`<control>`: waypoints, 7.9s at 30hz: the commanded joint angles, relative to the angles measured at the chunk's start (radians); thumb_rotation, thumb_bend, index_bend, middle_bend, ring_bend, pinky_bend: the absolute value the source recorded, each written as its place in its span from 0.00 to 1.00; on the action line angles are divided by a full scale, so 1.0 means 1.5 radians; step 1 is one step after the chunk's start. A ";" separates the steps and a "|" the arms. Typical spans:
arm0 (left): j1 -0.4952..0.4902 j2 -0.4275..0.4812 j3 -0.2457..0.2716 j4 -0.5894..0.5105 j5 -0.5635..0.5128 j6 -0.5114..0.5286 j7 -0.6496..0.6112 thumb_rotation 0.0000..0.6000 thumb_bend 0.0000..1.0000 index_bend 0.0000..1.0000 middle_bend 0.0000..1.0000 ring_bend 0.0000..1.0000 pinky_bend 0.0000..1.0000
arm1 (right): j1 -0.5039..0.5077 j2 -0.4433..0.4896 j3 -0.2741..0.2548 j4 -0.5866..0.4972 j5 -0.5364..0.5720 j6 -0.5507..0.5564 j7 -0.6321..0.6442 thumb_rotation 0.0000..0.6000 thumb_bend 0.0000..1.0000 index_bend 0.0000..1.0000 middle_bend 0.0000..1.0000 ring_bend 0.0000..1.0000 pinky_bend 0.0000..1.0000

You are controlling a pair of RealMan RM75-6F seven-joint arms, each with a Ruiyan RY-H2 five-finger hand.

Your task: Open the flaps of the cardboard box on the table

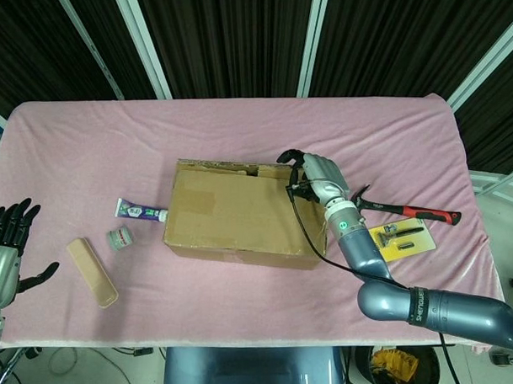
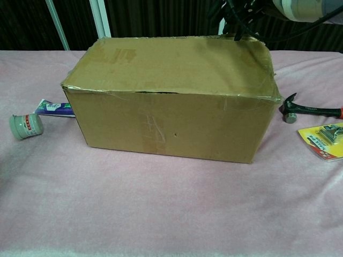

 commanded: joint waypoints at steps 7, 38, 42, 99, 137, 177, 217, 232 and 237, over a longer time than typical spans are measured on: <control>0.002 0.000 -0.005 0.001 -0.001 -0.006 -0.003 1.00 0.12 0.00 0.00 0.00 0.00 | 0.005 -0.010 -0.009 0.004 0.019 -0.011 0.006 1.00 0.85 0.33 0.30 0.33 0.43; 0.006 0.000 -0.015 0.002 0.009 -0.008 -0.004 1.00 0.12 0.00 0.00 0.00 0.00 | 0.021 0.102 0.106 -0.178 0.167 -0.060 0.094 1.00 0.84 0.23 0.30 0.41 0.54; 0.007 -0.001 -0.015 0.003 0.012 -0.007 -0.003 1.00 0.12 0.00 0.00 0.00 0.00 | 0.026 0.138 0.118 -0.213 0.197 -0.088 0.103 1.00 0.84 0.23 0.30 0.41 0.54; -0.001 0.020 -0.018 -0.015 0.028 -0.028 0.018 1.00 0.13 0.00 0.00 0.00 0.00 | -0.256 0.263 -0.138 -0.374 -0.402 0.159 -0.007 1.00 0.53 0.15 0.27 0.37 0.43; -0.526 0.101 -0.154 -0.173 0.006 -0.681 0.187 1.00 0.81 0.13 0.16 0.06 0.18 | -0.495 0.071 -0.239 0.132 -0.593 0.400 0.115 1.00 0.24 0.00 0.00 0.00 0.22; -0.681 -0.009 -0.097 -0.091 -0.118 -0.730 0.344 1.00 1.00 0.48 0.67 0.46 0.46 | -0.514 0.060 -0.214 0.146 -0.619 0.369 0.135 1.00 0.28 0.00 0.00 0.00 0.22; -0.322 0.323 0.008 -0.130 0.046 -0.336 0.064 1.00 0.87 0.43 0.63 0.44 0.46 | -0.523 0.060 -0.193 0.135 -0.601 0.340 0.132 1.00 0.29 0.00 0.00 0.00 0.22; -0.079 0.186 0.059 -0.119 -0.049 -0.101 0.030 1.00 0.22 0.02 0.01 0.00 0.04 | -0.505 0.093 -0.195 0.085 -0.654 0.337 0.098 1.00 0.37 0.00 0.00 0.00 0.21; -0.017 0.116 0.062 -0.094 -0.055 -0.024 0.021 1.00 0.21 0.02 0.01 0.00 0.04 | -0.467 0.132 -0.185 0.037 -0.704 0.313 0.064 1.00 0.40 0.00 0.00 0.00 0.21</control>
